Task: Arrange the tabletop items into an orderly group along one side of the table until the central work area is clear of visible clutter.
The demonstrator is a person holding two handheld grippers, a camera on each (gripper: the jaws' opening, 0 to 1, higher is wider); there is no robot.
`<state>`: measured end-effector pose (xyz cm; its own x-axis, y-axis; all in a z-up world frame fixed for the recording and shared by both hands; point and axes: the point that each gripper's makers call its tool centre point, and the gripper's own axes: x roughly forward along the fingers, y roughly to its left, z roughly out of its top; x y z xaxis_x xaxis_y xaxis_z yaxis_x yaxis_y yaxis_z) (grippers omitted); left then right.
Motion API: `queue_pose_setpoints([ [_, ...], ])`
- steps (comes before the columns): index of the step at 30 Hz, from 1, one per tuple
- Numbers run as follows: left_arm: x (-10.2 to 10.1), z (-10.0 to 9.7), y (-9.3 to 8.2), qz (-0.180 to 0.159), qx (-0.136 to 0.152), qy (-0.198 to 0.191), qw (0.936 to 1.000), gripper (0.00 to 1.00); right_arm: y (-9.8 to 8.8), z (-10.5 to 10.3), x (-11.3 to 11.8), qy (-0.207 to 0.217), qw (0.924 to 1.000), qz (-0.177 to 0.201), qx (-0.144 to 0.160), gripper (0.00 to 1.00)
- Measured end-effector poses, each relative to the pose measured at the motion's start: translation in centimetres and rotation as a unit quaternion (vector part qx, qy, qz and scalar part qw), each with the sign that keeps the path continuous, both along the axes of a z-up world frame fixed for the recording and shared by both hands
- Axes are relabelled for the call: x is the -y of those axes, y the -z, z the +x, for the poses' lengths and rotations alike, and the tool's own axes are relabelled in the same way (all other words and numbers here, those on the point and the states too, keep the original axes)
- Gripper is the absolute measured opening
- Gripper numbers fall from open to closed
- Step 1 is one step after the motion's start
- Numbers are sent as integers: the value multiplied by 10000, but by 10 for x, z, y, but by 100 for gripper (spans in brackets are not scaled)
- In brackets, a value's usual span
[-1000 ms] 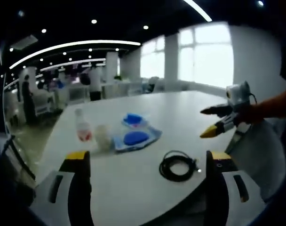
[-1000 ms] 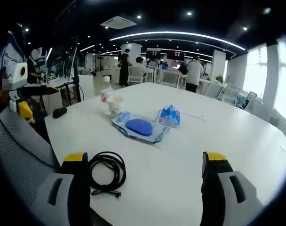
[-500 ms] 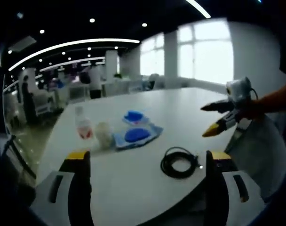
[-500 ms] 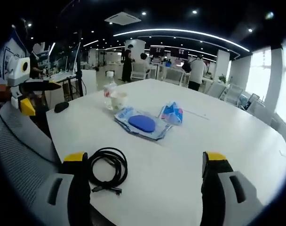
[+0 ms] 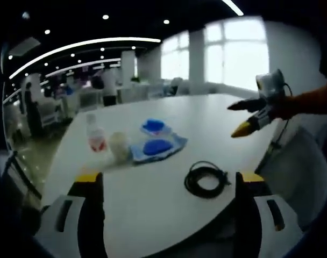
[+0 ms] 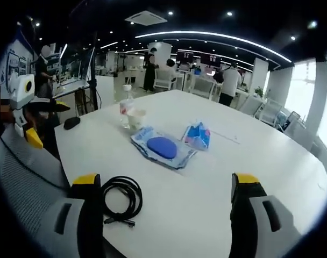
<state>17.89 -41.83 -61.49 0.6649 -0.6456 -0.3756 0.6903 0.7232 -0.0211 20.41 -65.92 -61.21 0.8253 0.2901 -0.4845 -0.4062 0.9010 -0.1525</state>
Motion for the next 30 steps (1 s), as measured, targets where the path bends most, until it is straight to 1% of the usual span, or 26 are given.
queue_pose_setpoints([
  [3,-4,3,2,-63,-82,-123,9999,100,-6,11,1,-67,9999,-58,-49,100],
  [5,-4,3,2,-63,-60,-127,9999,100,-9,18,2,-83,9999,-81,-79,100],
  [8,-2,3,3,9,-22,-88,10000,99,-16,30,3,-42,9999,58,-99,100],
  [10,-3,3,4,41,-22,-83,10000,99,-16,37,4,26,9998,141,-140,100],
  [14,-4,5,5,82,-8,-134,9999,98,-21,52,6,46,9997,187,-120,100],
  [15,-5,6,5,87,-14,-151,9998,98,-24,58,7,55,9997,203,-93,100],
  [18,-5,6,6,101,-41,-154,9998,98,-29,67,9,35,9997,211,-93,100],
  [21,-4,5,7,147,-49,-139,9998,97,-34,75,8,-38,9998,179,-93,100],
  [24,-5,5,6,162,10,-138,9998,96,-39,83,6,-201,9998,-38,-45,100],
  [30,-6,6,5,176,20,-172,9997,96,-52,100,6,-365,9991,-213,31,100],
])
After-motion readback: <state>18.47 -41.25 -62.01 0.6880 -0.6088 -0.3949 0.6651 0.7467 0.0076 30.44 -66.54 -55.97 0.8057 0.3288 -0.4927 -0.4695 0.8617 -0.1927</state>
